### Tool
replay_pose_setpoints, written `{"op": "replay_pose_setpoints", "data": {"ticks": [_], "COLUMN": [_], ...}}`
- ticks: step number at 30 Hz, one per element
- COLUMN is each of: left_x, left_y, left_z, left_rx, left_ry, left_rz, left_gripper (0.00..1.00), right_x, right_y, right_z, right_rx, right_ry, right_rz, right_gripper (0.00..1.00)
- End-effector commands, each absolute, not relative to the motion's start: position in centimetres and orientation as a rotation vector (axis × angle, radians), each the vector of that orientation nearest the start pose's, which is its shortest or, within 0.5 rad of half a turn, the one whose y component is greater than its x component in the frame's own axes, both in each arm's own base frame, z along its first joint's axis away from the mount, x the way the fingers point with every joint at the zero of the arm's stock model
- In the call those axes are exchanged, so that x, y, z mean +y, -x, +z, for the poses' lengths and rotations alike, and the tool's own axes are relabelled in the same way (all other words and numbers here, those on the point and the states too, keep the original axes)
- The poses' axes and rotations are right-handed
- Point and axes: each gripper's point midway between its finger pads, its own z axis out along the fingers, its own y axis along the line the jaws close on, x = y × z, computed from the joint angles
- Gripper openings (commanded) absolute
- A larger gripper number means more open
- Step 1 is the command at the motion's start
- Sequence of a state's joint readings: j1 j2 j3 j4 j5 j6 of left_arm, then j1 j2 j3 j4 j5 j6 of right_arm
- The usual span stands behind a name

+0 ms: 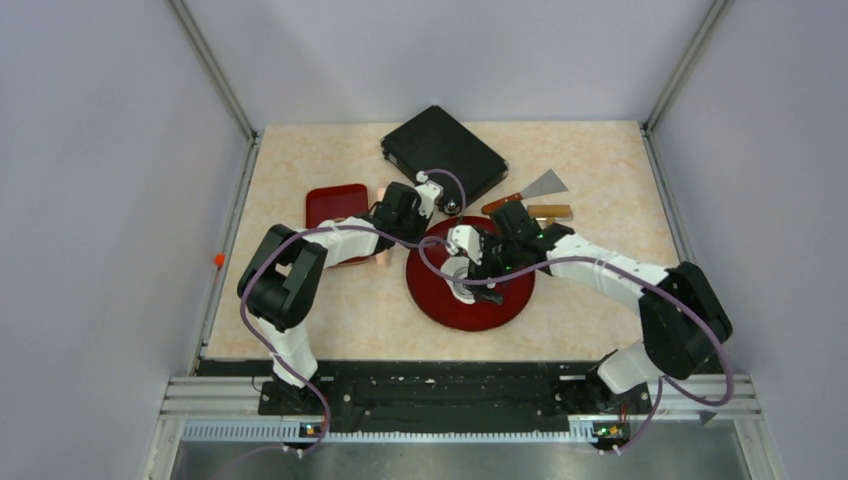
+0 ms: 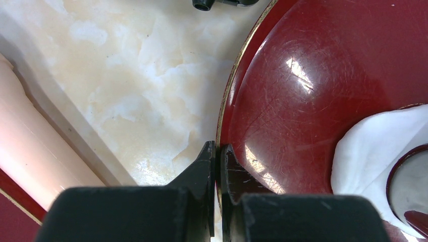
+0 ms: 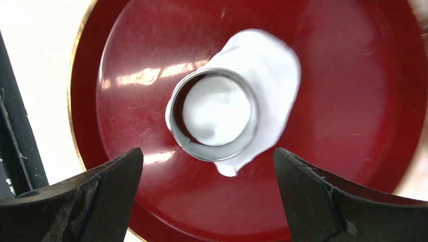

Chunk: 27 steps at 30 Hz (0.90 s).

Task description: Roll out the dumpling wrappers from the dough

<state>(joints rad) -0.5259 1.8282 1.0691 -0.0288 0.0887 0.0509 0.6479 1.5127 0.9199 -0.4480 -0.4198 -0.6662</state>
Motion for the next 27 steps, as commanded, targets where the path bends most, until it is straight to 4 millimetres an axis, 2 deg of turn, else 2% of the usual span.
{"op": "replay_pose_setpoints", "data": {"ticks": [1, 5, 8, 11, 13, 16, 18, 21, 27], "left_x": [-22.8, -22.7, -22.7, -22.7, -22.6, -22.5, -22.6, -22.6, -22.1], "left_y": [-39.5, -39.5, -39.5, -39.4, -39.3, -39.0, -38.7, -38.1, -38.1], "left_z": [4.6, 4.6, 4.8, 4.9, 5.1, 5.6, 6.0, 6.8, 7.3], "left_rx": [2.223, 2.225, 2.219, 2.218, 2.211, 2.19, 2.174, 2.145, 2.129], "left_ry": [-0.7, -0.697, -0.696, -0.695, -0.694, -0.696, -0.707, -0.721, -0.683], "left_rz": [-0.258, -0.257, -0.261, -0.273, -0.287, -0.312, -0.34, -0.406, -0.484], "left_gripper": [0.0, 0.05, 0.15, 0.31, 0.42, 0.57, 0.62, 0.66, 0.69], "right_x": [25.5, 23.4, 21.3, 18.9, 17.0, 15.3, 14.4, 13.6, 13.3], "right_y": [-25.4, -26.2, -27.9, -30.8, -33.3, -37.3, -40.1, -43.7, -47.8], "right_z": [13.5, 14.6, 15.6, 17.5, 18.6, 19.4, 18.6, 15.4, 10.5], "right_rx": [1.739, 1.722, 1.69, 1.645, 1.635, 1.641, 1.662, 1.698, 1.704], "right_ry": [1.626, 1.651, 1.644, 1.617, 1.585, 1.55, 1.566, 1.659, 1.872], "right_rz": [0.489, 0.357, 0.259, 0.156, 0.084, 0.028, -0.02, -0.056, 0.033], "right_gripper": [0.99, 0.99, 0.99, 0.99, 0.99, 0.98, 0.96, 0.92, 0.89]}}
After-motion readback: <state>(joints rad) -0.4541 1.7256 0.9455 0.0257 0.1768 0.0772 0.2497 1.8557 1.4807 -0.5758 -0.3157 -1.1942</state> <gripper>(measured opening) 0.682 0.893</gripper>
